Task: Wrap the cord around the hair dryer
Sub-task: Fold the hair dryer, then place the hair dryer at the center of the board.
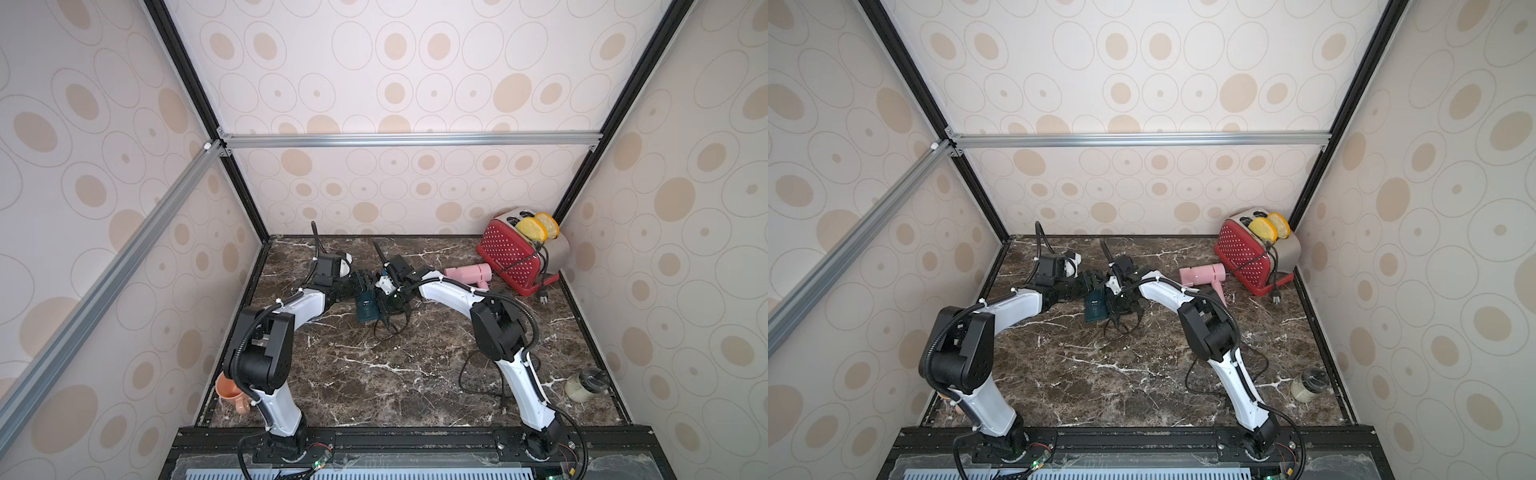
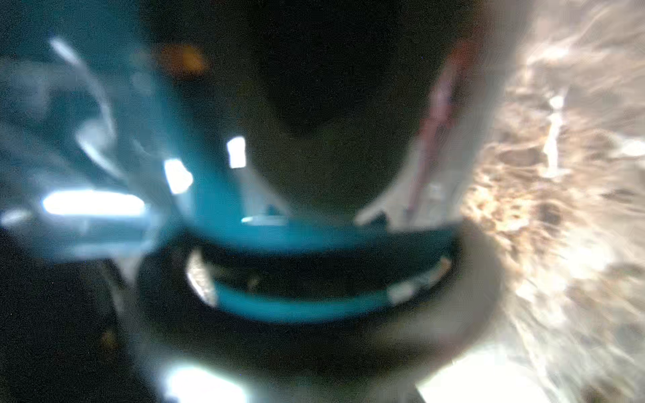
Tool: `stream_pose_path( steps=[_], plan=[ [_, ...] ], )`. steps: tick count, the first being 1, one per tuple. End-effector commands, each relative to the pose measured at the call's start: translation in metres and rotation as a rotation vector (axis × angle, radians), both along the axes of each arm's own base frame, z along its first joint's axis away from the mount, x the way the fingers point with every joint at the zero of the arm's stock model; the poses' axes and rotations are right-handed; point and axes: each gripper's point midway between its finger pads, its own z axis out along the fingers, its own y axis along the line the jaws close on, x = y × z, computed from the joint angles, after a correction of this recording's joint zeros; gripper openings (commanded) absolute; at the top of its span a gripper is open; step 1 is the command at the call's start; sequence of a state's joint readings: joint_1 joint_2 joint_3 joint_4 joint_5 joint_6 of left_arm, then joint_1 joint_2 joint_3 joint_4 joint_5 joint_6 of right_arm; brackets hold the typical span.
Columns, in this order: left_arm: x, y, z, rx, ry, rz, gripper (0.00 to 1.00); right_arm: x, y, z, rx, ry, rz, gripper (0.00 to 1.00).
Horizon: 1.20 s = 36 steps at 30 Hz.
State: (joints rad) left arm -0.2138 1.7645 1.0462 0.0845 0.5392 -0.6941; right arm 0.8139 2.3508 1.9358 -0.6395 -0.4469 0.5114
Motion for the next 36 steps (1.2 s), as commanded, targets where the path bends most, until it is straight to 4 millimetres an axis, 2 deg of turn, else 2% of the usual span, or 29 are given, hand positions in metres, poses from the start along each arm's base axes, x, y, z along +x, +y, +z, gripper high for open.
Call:
stream_pose_path(
  steps=[1,2,4,6,8,10,12,15,20,22,26,30,32,36],
  plan=[
    [-0.019,-0.016,-0.035,0.096,0.077,-0.091,0.0,-0.024,0.065,0.082,0.249,-0.127,0.178,0.0],
    [-0.02,-0.014,-0.036,0.108,0.081,-0.088,0.02,-0.025,0.065,0.079,0.245,-0.118,0.178,0.0],
    [-0.022,-0.008,-0.035,0.123,0.075,-0.074,0.2,-0.026,0.062,0.074,0.232,-0.106,0.171,0.0],
    [-0.023,-0.002,-0.031,0.129,0.063,-0.061,0.44,-0.027,0.058,0.068,0.223,-0.097,0.163,0.0],
    [-0.024,0.004,-0.027,0.14,0.049,-0.043,0.59,-0.028,0.056,0.065,0.226,-0.089,0.153,0.0],
    [-0.023,0.01,-0.016,0.147,0.019,-0.025,0.68,-0.028,0.055,0.062,0.222,-0.085,0.153,0.0],
    [-0.022,0.015,-0.004,0.165,-0.009,-0.016,0.82,-0.029,0.054,0.059,0.22,-0.08,0.156,0.0],
    [-0.019,0.017,0.007,0.184,-0.027,-0.02,0.89,-0.03,0.053,0.057,0.222,-0.087,0.164,0.0],
    [-0.016,0.023,0.011,0.214,-0.036,-0.004,0.99,-0.029,0.052,0.054,0.216,-0.093,0.166,0.0],
    [-0.017,0.029,0.016,0.233,-0.047,0.018,0.99,-0.029,0.051,0.053,0.216,-0.094,0.165,0.0],
    [-0.021,0.053,0.031,0.31,-0.079,0.092,0.99,-0.029,0.048,0.052,0.214,-0.094,0.155,0.0],
    [-0.027,0.098,0.054,0.393,-0.11,0.249,0.99,-0.03,0.044,0.051,0.217,-0.086,0.147,0.0],
    [-0.026,0.113,0.064,0.376,-0.133,0.295,0.99,-0.032,0.04,0.05,0.223,-0.084,0.144,0.0],
    [-0.022,0.119,0.08,0.358,-0.158,0.281,0.99,-0.037,0.036,0.043,0.229,-0.079,0.148,0.0]
  ],
)
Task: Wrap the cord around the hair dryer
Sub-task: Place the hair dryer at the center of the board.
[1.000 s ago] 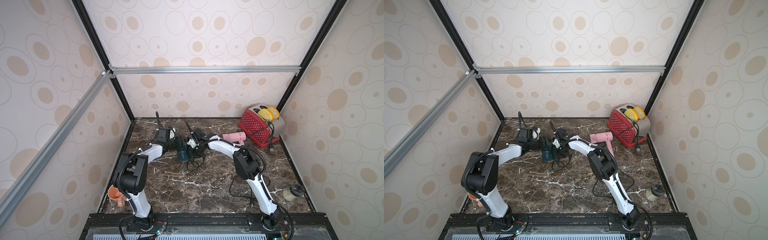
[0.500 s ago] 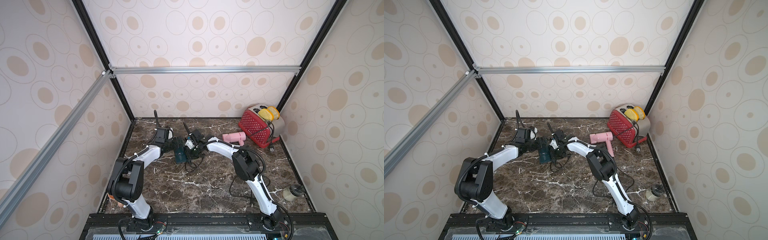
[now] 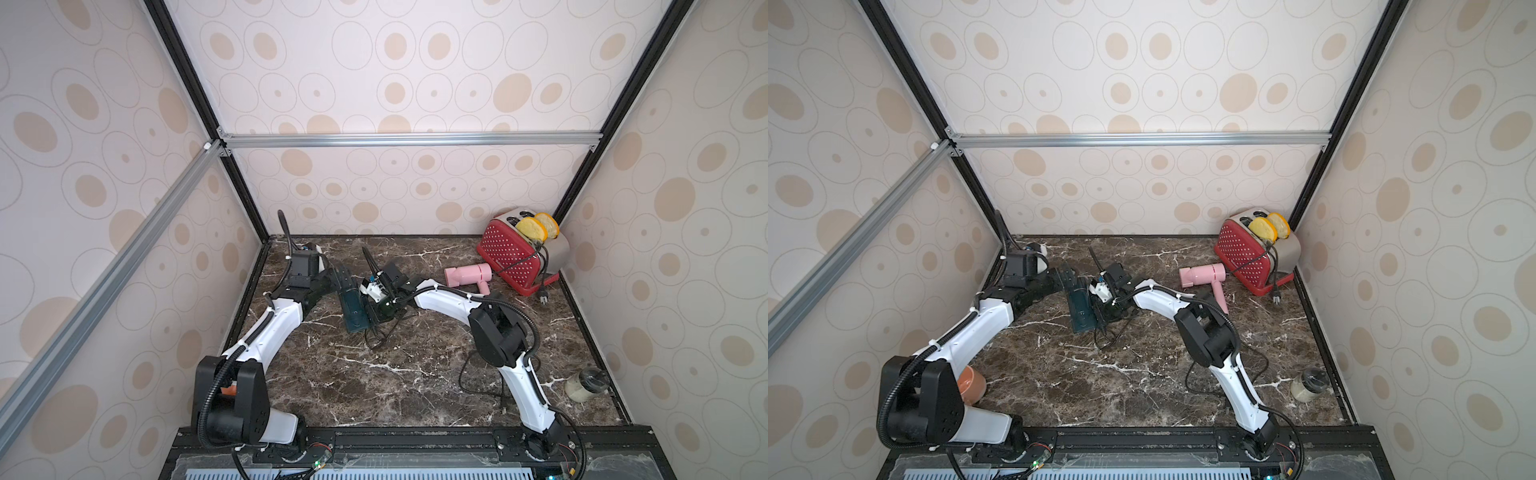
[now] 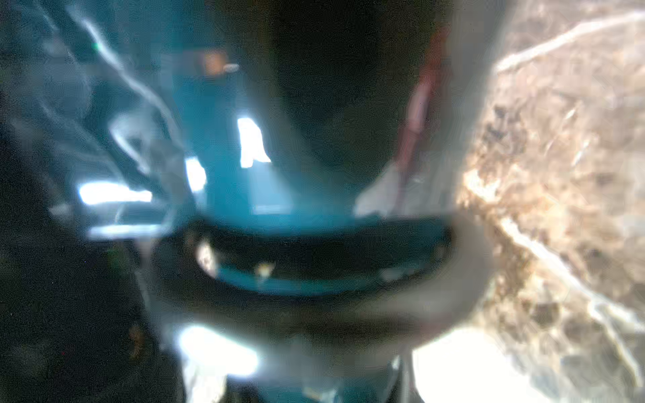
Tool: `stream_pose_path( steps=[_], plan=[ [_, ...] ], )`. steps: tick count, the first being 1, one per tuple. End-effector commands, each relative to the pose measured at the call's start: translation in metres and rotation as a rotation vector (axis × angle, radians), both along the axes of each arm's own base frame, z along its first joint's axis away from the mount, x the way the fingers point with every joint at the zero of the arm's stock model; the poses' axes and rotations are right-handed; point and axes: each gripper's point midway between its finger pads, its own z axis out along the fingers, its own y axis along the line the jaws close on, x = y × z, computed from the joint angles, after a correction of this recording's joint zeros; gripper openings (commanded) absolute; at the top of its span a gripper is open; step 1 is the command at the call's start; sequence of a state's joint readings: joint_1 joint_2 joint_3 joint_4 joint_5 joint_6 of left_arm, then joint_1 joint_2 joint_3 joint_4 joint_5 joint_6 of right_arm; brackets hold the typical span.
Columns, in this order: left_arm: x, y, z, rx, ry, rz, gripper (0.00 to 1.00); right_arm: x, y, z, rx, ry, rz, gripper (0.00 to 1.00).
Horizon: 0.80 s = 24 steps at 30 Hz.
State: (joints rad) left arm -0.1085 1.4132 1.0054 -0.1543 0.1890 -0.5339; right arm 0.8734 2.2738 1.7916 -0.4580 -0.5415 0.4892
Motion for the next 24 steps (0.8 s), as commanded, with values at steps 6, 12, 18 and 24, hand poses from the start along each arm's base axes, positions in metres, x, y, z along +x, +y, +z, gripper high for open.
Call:
stream_pose_path(
  steps=[6,12,18,24],
  plan=[
    [-0.005,0.005,0.033,0.014,-0.053,-0.012,0.99,0.011,0.011,0.031,0.055,-0.062,-0.008,0.0],
    [-0.019,0.007,0.089,0.009,-0.153,-0.009,0.99,0.035,0.015,0.032,-0.074,-0.072,-0.063,0.0],
    [-0.034,0.005,0.131,-0.031,-0.233,-0.011,0.99,0.054,0.016,0.02,-0.179,-0.052,-0.136,0.0],
    [-0.042,0.004,0.139,-0.044,-0.25,-0.019,0.99,0.057,-0.002,-0.008,-0.303,-0.034,-0.192,0.0]
  ],
)
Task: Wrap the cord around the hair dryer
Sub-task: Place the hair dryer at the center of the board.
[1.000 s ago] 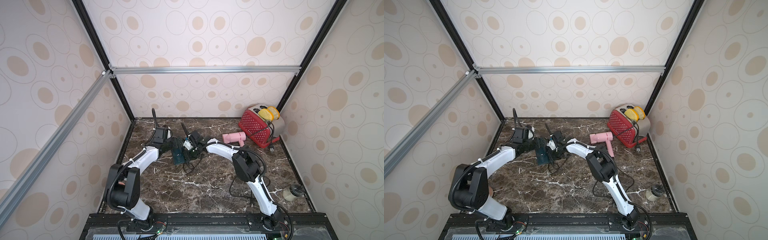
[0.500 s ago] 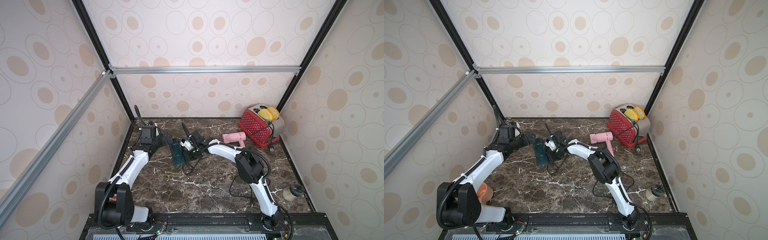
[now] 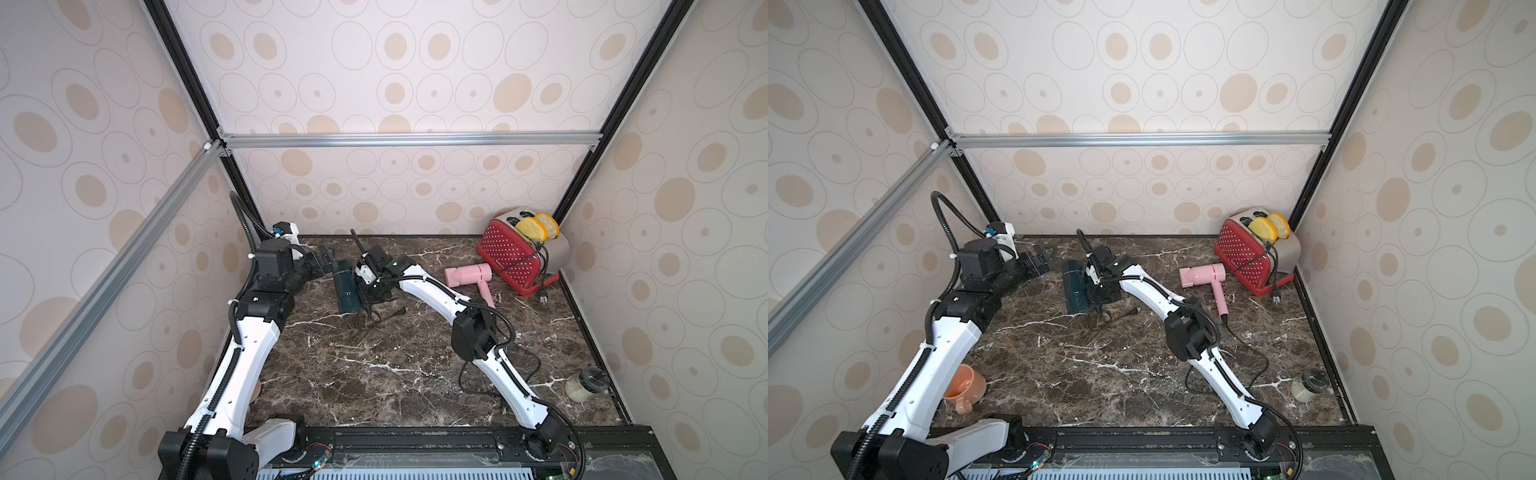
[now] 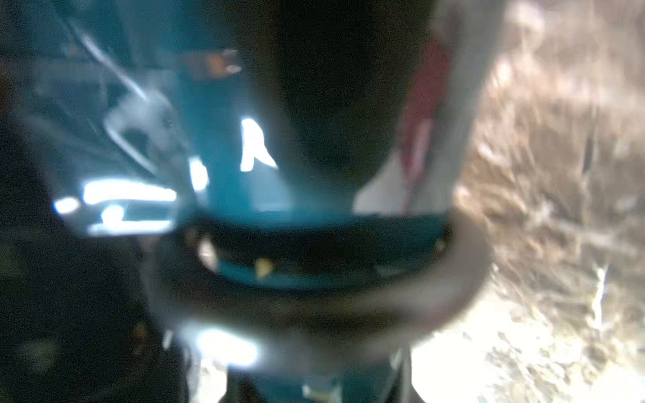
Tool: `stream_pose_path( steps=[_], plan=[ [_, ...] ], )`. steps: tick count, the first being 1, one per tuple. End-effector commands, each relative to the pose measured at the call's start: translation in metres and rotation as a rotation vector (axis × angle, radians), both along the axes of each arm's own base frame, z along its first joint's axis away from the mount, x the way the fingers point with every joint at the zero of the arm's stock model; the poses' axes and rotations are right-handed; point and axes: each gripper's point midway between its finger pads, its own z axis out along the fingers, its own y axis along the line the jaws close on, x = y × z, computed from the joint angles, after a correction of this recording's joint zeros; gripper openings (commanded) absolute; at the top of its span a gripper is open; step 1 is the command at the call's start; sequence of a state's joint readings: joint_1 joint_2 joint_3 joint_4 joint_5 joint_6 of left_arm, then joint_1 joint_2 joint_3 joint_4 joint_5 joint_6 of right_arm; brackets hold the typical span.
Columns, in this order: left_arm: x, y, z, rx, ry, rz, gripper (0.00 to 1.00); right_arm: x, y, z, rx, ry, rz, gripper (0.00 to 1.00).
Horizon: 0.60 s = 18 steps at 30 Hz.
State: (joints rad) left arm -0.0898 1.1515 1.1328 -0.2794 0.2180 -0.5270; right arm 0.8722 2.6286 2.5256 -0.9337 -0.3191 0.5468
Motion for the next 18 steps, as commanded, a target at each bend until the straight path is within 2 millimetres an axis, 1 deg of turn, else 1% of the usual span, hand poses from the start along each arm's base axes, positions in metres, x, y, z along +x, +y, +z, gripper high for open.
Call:
stream_pose_path(
  steps=[1,5,8,10,12,14,16,18],
  plan=[
    [-0.006,-0.002,0.005,-0.008,0.014,-0.011,0.99,-0.003,-0.022,-0.008,-0.114,0.018,-0.051,0.0],
    [-0.008,-0.003,0.005,-0.013,0.012,-0.015,0.99,-0.003,-0.028,-0.013,-0.146,0.011,-0.062,0.0],
    [-0.009,-0.003,0.007,-0.013,0.008,-0.018,0.99,-0.004,-0.03,-0.015,-0.154,0.018,-0.066,0.15],
    [-0.009,-0.003,0.01,-0.012,0.003,-0.018,0.99,-0.005,-0.032,-0.014,-0.158,0.018,-0.069,0.31],
    [-0.009,-0.004,0.01,-0.012,0.004,-0.02,0.99,-0.004,-0.032,-0.009,-0.15,0.013,-0.073,0.43],
    [-0.01,-0.003,0.012,-0.012,-0.001,-0.02,0.99,-0.004,-0.03,-0.004,-0.137,0.007,-0.075,0.52],
    [-0.011,-0.003,0.012,-0.014,-0.001,-0.018,0.99,-0.003,-0.029,0.006,-0.123,-0.008,-0.076,0.6],
    [-0.012,-0.003,0.013,-0.014,-0.004,-0.019,0.99,-0.001,-0.03,0.017,-0.112,-0.028,-0.079,0.65]
  ],
)
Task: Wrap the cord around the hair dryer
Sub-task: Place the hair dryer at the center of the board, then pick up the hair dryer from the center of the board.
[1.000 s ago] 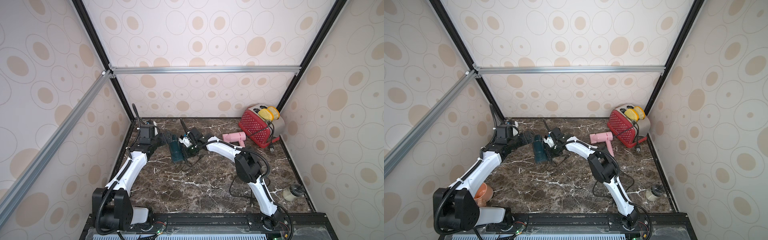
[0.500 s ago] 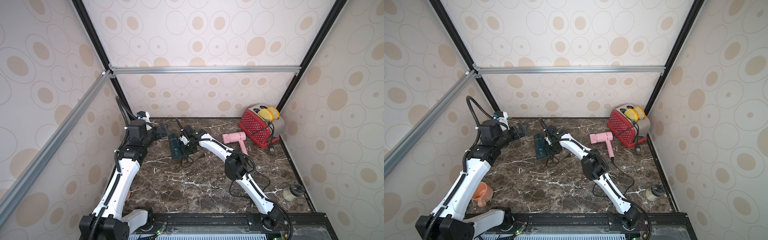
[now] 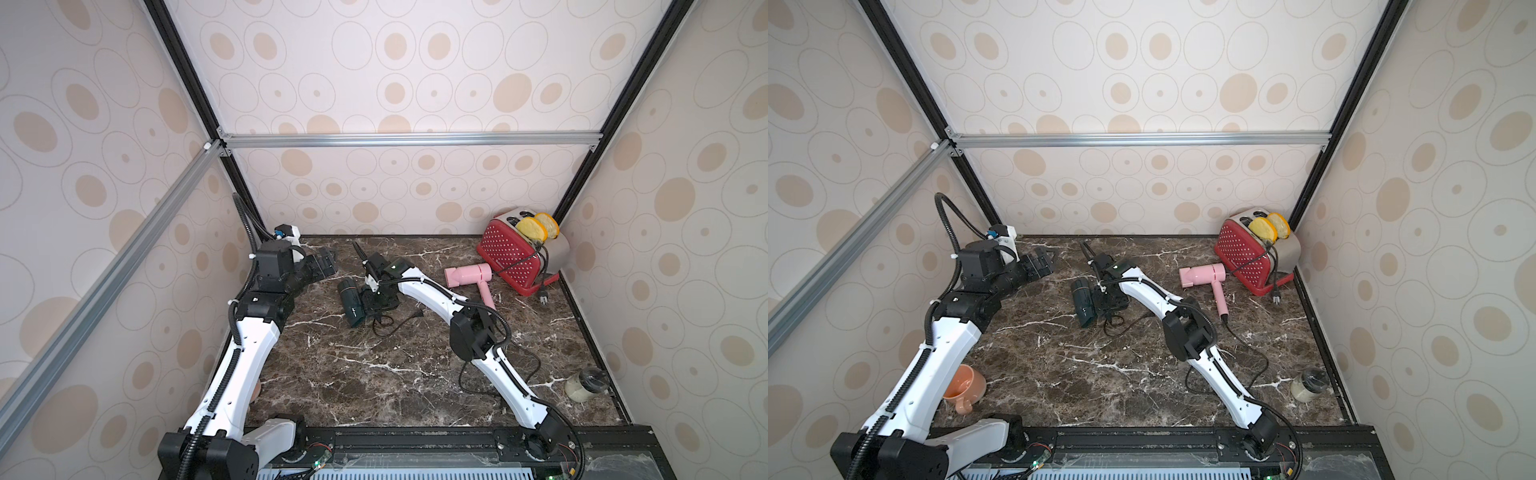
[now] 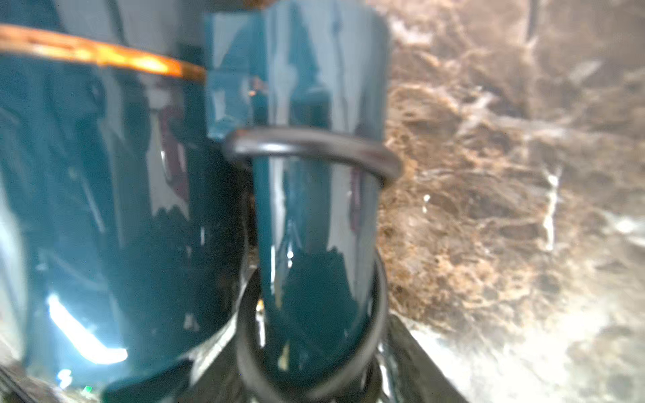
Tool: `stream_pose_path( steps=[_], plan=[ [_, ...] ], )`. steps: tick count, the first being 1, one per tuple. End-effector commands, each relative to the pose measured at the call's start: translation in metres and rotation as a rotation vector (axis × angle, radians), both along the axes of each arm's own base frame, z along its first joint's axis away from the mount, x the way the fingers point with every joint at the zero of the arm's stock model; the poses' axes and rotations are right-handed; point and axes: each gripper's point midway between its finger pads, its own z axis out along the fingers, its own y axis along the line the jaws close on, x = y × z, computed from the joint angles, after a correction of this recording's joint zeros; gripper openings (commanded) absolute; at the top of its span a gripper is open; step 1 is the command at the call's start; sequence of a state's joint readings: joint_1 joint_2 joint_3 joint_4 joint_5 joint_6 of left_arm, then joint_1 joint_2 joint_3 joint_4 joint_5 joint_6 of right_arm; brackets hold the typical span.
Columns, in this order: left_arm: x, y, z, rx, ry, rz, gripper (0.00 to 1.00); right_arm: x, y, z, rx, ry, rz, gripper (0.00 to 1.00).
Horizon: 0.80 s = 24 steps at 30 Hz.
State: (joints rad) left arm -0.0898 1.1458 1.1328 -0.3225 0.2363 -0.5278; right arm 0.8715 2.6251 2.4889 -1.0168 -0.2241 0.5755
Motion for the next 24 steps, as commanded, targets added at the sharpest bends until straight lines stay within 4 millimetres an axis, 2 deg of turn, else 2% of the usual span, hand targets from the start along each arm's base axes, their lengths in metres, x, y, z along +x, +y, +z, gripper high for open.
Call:
stream_pose_path(
  steps=[1,4,7,10,12,13,16,18,22,24],
  plan=[
    [-0.006,-0.001,0.021,-0.01,-0.042,-0.003,0.99,0.003,-0.002,0.046,0.04,-0.066,-0.013,0.67],
    [-0.006,-0.001,0.022,-0.009,-0.043,-0.006,0.99,0.007,-0.004,0.068,0.064,-0.116,-0.013,0.74],
    [-0.006,-0.003,0.022,-0.013,-0.045,-0.014,0.99,0.01,-0.014,0.092,0.063,-0.162,-0.019,0.76],
    [-0.005,-0.006,0.019,-0.024,-0.043,-0.032,0.99,0.008,-0.034,0.118,0.049,-0.181,-0.031,0.77],
    [-0.005,-0.01,0.016,-0.032,-0.035,-0.051,0.99,0.007,-0.054,0.136,0.04,-0.208,-0.047,0.78],
    [-0.004,-0.012,0.013,-0.034,-0.029,-0.06,0.99,0.005,-0.064,0.137,0.027,-0.211,-0.052,0.78],
    [-0.004,-0.017,0.004,-0.031,-0.012,-0.086,0.99,0.005,-0.102,0.152,0.028,-0.231,-0.082,0.79],
    [-0.005,-0.022,-0.002,-0.028,0.001,-0.102,0.99,0.008,-0.137,0.158,0.002,-0.248,-0.112,0.79],
    [-0.008,-0.037,-0.011,-0.017,0.02,-0.153,0.99,0.016,-0.209,0.155,-0.087,-0.248,-0.167,0.79],
    [-0.009,-0.052,-0.017,-0.018,0.038,-0.199,0.99,0.02,-0.248,0.149,-0.129,-0.233,-0.216,0.79]
  ],
)
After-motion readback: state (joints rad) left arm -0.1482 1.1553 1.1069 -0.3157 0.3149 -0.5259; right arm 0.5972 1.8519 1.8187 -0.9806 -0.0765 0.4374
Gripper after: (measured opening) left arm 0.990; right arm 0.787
